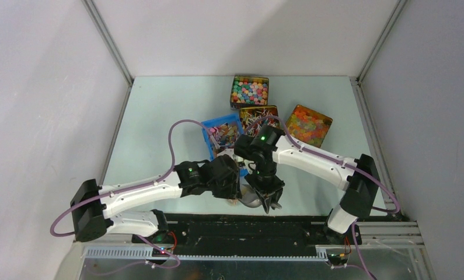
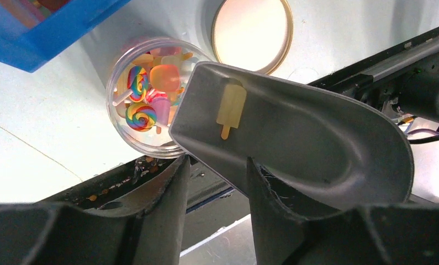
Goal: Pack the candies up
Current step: Place the fake candies in the packing bottle.
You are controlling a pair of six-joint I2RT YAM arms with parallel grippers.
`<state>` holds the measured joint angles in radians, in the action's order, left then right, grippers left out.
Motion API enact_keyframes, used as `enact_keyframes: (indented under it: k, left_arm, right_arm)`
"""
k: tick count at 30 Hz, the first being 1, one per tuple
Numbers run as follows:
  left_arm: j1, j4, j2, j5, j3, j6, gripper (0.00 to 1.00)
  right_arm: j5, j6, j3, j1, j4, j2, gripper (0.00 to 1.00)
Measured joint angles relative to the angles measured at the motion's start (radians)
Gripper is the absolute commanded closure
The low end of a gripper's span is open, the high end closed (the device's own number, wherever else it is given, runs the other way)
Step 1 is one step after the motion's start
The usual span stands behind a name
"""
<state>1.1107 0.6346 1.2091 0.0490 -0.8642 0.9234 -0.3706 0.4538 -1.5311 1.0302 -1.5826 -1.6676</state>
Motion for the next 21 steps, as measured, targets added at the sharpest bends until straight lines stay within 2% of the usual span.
enact_keyframes:
  k: [13, 21]
  left_arm:
    - [-0.012, 0.013, -0.086, 0.019, 0.002, 0.014, 0.41]
    - [-0.136, -0.123, -0.218, -0.058, 0.121, 0.053, 0.39]
  right_arm:
    - [0.000, -0.009, 0.064, 0.038, 0.021, 0.006, 1.00]
    - [0.061, -0.014, 0.069, 0.076, 0.040, 0.052, 1.00]
